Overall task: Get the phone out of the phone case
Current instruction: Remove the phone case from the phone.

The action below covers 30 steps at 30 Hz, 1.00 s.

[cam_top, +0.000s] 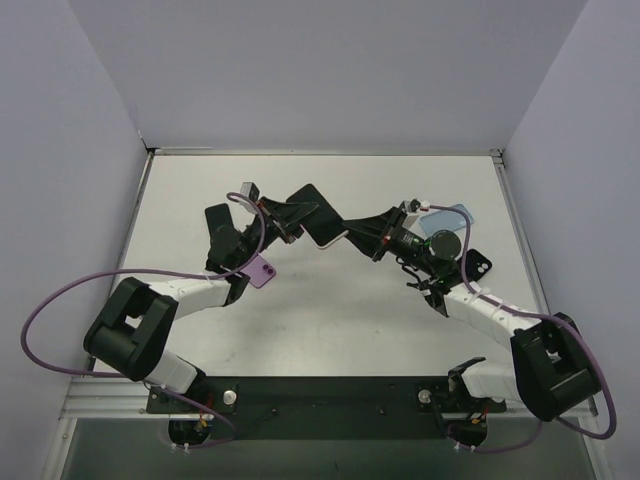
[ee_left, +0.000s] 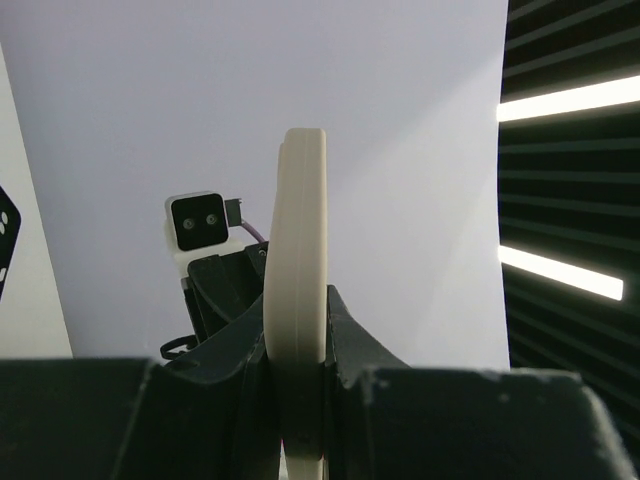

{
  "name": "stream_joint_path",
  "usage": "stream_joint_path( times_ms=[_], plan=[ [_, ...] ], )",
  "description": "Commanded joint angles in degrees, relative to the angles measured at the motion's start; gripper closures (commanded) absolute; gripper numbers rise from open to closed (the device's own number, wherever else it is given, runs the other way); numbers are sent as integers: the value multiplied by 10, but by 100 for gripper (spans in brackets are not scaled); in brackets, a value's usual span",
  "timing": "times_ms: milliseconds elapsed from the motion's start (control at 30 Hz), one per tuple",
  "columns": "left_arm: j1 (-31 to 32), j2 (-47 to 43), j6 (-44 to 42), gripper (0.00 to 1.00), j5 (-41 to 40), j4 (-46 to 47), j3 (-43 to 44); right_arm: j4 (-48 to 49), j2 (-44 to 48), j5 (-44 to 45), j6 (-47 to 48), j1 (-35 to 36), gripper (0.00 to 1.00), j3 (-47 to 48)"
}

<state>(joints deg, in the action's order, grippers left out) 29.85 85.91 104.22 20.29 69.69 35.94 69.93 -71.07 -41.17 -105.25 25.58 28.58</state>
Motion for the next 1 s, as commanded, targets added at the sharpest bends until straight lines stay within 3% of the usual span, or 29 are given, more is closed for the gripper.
stream_joint_path(
  times_ms=[0, 333, 733, 967],
  plan=[
    [13, -46, 22, 100, 3, 244, 49, 226, -48, 49, -103, 19, 100, -1],
    [13, -93, 12, 100, -1, 214, 102, 253, -91, 88, -160, 54, 100, 41],
    [7, -87, 15, 100, -18, 258, 166, 253, -126, 178, -214, 99, 100, 155],
    [6, -102, 4, 100, -17, 258, 180, 253, -140, 207, -217, 119, 100, 169]
  ],
)
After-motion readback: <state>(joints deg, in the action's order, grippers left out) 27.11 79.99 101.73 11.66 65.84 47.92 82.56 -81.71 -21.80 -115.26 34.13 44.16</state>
